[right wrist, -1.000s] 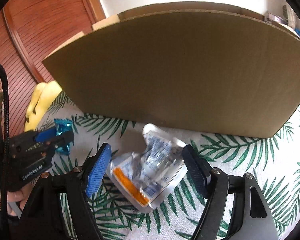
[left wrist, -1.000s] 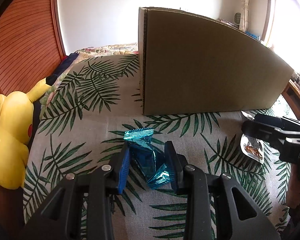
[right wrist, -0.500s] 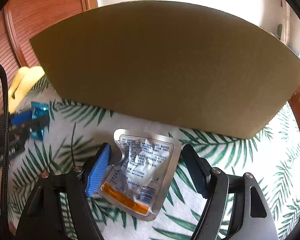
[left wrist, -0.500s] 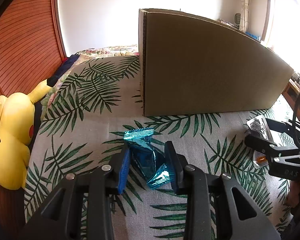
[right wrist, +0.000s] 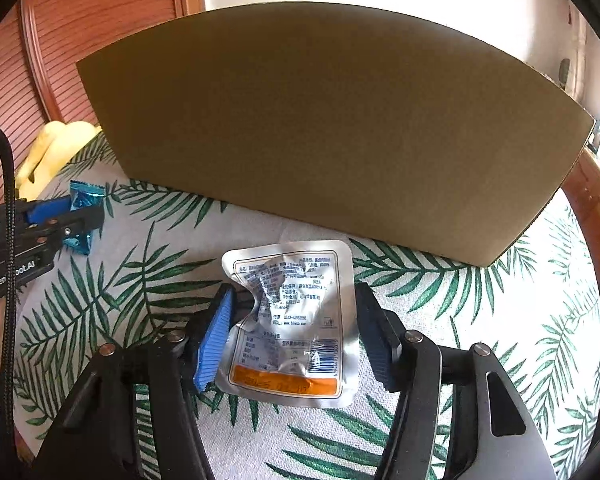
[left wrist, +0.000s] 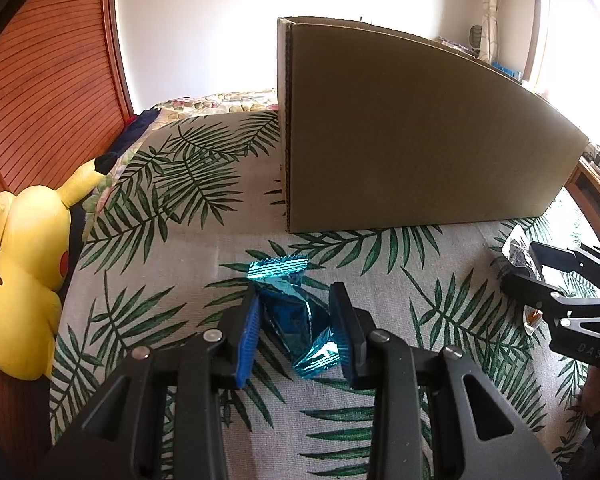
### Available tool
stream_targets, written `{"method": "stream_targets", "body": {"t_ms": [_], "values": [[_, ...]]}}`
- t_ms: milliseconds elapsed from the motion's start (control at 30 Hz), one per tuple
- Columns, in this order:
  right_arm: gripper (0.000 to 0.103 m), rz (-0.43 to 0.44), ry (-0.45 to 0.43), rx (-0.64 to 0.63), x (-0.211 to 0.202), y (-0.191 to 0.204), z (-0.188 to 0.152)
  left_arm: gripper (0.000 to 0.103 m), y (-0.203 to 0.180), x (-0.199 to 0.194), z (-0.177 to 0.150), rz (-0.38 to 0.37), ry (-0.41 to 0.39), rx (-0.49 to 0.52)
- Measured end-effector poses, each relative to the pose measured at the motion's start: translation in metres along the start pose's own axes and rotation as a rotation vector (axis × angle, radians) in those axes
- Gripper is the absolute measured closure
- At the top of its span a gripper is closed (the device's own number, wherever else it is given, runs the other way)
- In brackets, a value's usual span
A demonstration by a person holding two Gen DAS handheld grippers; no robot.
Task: Organize snacks
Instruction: 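Lift and carry the blue candy and clear pack over the box with both tools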
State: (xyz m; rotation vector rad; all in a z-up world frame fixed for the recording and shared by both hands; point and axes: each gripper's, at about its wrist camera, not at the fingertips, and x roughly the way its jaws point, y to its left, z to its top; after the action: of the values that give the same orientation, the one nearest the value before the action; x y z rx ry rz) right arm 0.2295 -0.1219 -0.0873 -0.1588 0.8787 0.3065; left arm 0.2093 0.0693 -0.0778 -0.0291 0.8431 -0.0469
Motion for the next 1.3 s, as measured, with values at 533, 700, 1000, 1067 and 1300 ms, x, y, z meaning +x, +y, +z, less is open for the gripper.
{"method": "stream_targets", "body": {"t_ms": [533,700,1000,1067,1300], "values": [[0.046,0.071,-0.079,0.017,-0.026,-0.002,0.0,0.071,0.0,-0.008,0.0,-0.014,-0.036,0.013],[0.045,0.081,-0.1,0.022,-0.035,-0.006,-0.007,0.071,0.0,-0.009,-0.002,-0.05,-0.028,0.002],[0.045,0.101,-0.137,0.033,-0.048,-0.013,-0.009,0.071,-0.022,-0.027,0.002,-0.087,-0.054,0.033],[0.045,0.105,-0.149,0.034,-0.052,-0.015,-0.009,0.071,-0.027,-0.031,0.006,-0.097,-0.066,0.04],[0.045,0.111,-0.199,0.046,-0.069,-0.028,-0.003,0.071,-0.044,-0.05,0.026,-0.142,-0.119,0.072]]}}
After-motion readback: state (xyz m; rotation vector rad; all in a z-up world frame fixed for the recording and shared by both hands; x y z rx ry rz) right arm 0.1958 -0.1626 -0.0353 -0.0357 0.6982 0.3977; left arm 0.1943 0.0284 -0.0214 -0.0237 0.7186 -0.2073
